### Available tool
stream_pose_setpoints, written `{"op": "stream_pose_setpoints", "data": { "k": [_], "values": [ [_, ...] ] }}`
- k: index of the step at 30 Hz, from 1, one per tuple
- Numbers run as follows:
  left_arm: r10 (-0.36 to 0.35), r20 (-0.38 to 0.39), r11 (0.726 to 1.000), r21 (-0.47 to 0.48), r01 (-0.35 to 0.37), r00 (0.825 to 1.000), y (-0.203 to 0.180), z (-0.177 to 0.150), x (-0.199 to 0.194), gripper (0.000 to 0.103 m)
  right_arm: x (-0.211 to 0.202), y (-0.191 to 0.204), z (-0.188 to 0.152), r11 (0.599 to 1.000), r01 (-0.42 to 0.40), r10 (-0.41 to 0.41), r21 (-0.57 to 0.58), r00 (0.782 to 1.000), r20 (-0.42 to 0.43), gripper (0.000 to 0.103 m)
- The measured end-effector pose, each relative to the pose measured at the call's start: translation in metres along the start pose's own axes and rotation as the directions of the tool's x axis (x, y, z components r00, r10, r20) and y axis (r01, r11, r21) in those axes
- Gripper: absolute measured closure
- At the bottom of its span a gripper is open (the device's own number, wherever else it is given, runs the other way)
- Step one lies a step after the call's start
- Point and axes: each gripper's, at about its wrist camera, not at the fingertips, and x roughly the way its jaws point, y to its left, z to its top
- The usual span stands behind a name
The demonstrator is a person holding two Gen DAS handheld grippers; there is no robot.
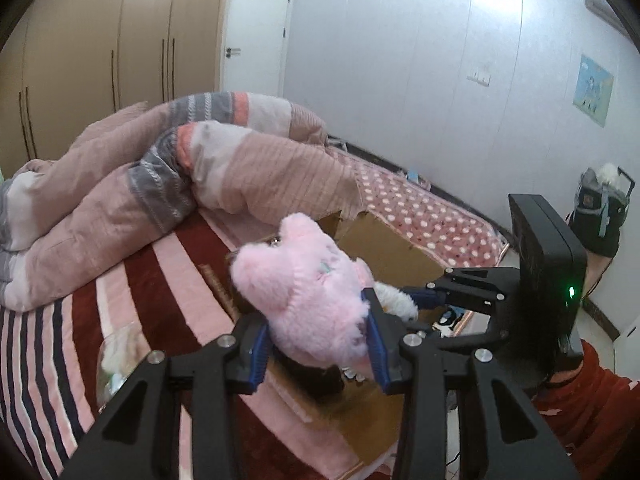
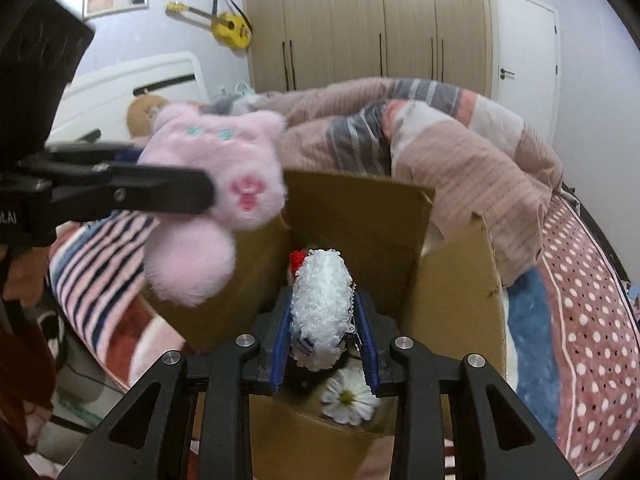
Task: Organize soft objects
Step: 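Drop the Hello Kitty plush and pink bunny into the box, opening both grippers, then grasp the clear bag with green items with the right gripper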
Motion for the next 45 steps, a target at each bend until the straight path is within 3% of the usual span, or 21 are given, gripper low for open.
{"op": "stream_pose_setpoints", "data": {
  "k": [2,6,13,16,18,24,26,35,41,45],
  "values": [
    [0.001,-0.016,1.000,-0.002,-0.001,1.000,0.000,0.002,0.011,0.064,0.006,-0.003,-0.003,1.000,-0.006,0.006,0.000,1.000,-0.015,0.075],
    [0.000,-0.036,1.000,-0.002,0.000,0.999,0.001,0.003,0.028,0.065,0.014,-0.009,-0.005,1.000,-0.017,0.016,-0.008,1.000,-0.023,0.059],
    [-0.003,-0.056,1.000,-0.004,0.003,0.998,0.005,0.004,0.042,0.061,0.015,-0.007,-0.004,0.999,-0.030,0.030,-0.021,0.999,-0.016,0.059],
    [0.010,-0.048,1.000,-0.011,-0.010,0.999,0.007,0.004,0.041,0.039,0.013,-0.006,-0.004,0.999,-0.030,0.030,-0.019,0.999,-0.015,0.058],
    [0.026,-0.030,1.000,-0.013,-0.026,0.999,0.009,0.003,0.034,0.017,0.013,-0.005,-0.003,0.999,-0.030,0.029,-0.020,0.999,-0.017,0.055],
    [0.078,0.020,0.996,-0.048,-0.077,0.997,0.026,0.000,0.000,0.012,0.005,0.007,0.002,0.999,-0.042,0.041,-0.029,0.999,-0.018,0.050],
    [0.119,0.038,0.991,-0.065,-0.117,0.992,0.034,-0.005,-0.016,0.000,0.000,0.016,0.008,0.998,-0.055,0.055,-0.034,0.998,-0.008,0.049],
    [0.252,0.096,0.958,-0.165,-0.234,0.963,0.085,-0.048,-0.092,0.000,-0.013,0.079,0.029,0.982,-0.180,0.184,-0.055,0.980,0.074,0.039],
    [0.291,0.105,0.939,-0.221,-0.263,0.951,0.122,-0.085,-0.126,0.000,0.006,0.131,0.041,0.971,-0.229,0.233,-0.067,0.971,0.053,0.037],
    [0.296,0.098,0.931,-0.252,-0.264,0.950,0.148,-0.108,-0.136,0.000,0.030,0.159,0.048,0.967,-0.246,0.248,-0.062,0.969,0.023,0.024]
  ]
}}
